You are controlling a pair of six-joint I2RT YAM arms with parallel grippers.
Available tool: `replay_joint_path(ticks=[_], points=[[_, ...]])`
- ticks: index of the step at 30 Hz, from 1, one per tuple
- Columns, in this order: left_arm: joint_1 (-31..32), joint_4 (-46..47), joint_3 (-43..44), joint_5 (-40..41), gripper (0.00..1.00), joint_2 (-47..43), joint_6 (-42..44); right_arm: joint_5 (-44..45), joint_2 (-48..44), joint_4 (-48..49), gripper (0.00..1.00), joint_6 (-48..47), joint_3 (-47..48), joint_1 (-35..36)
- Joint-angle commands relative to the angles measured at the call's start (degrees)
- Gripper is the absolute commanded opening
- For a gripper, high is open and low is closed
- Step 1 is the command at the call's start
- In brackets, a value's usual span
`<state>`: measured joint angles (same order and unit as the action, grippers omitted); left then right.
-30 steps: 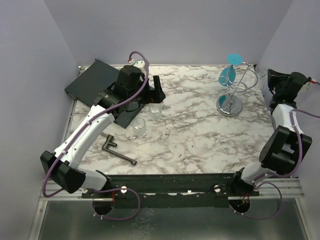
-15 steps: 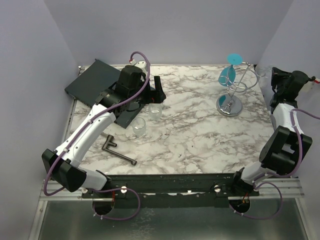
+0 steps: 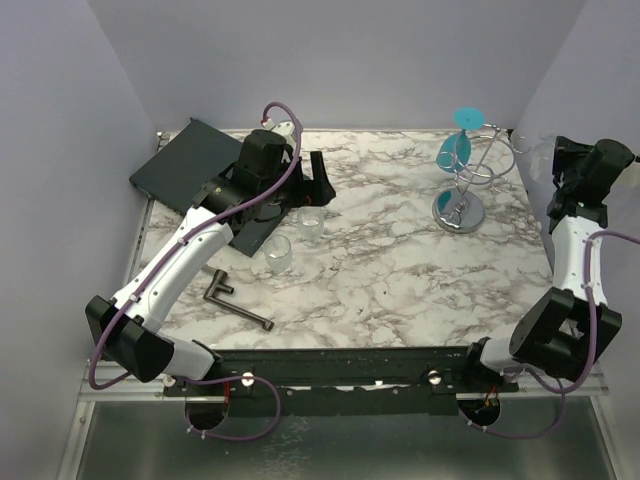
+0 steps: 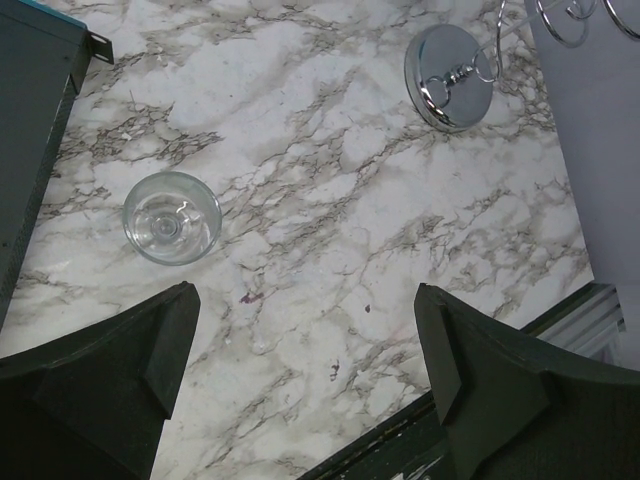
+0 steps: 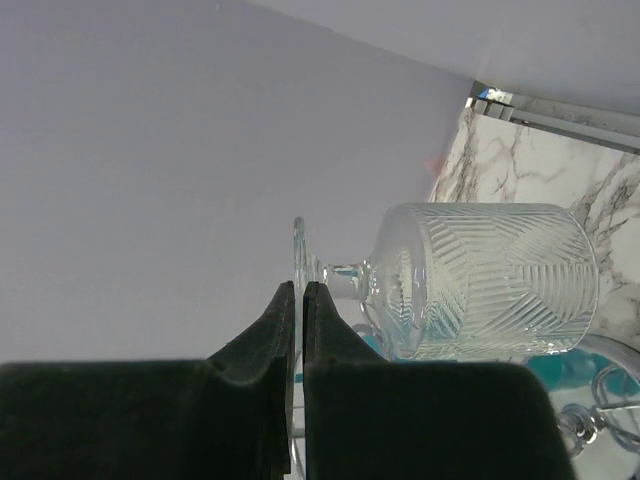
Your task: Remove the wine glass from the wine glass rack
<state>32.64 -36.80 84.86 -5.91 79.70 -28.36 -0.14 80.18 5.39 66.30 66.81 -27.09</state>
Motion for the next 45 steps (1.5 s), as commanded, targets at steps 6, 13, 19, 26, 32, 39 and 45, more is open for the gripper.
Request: replay_joint_path(ticks=[6,13,19,26,32,39,45], points=[[-0.15,3.13,1.15,-3.62,0.97,0.59,-1.77,0.66,-11.34,-12.59,0.01,-3.07,4.68,-0.33],[-0.12,4.36,1.27,-5.62,0.97,0.59,-3.55,-6.26,-16.48,-24.44,0.01,-4.36,11.62,-0.40],[-0.12,6.69,0.98,-8.13,0.97,0.60,-6.01,-17.38,-17.23,-31.16,0.00,-4.62,19.66,-0.36],[-0.13,15.17,2.48,-14.20,0.97,2.62,-10.81,-33.47,-13.51,-30.15,0.01,-1.12,26.69,-0.04],[-0.15,26.77,3.32,-17.93,0.97,5.17,-16.94,-32.28,-9.90,-27.52,0.01,1.71,30.64,9.40],[-0.60,46.19,-0.12,-18.34,0.97,6.57,-29.09,-27.26,-5.58,-16.82,0.01,8.47,29.73,23.97],[-2.09,63.34,-6.69,-15.76,0.97,6.75,-41.99,-24.66,-1.06,-7.52,0.01,15.68,29.05,33.11]])
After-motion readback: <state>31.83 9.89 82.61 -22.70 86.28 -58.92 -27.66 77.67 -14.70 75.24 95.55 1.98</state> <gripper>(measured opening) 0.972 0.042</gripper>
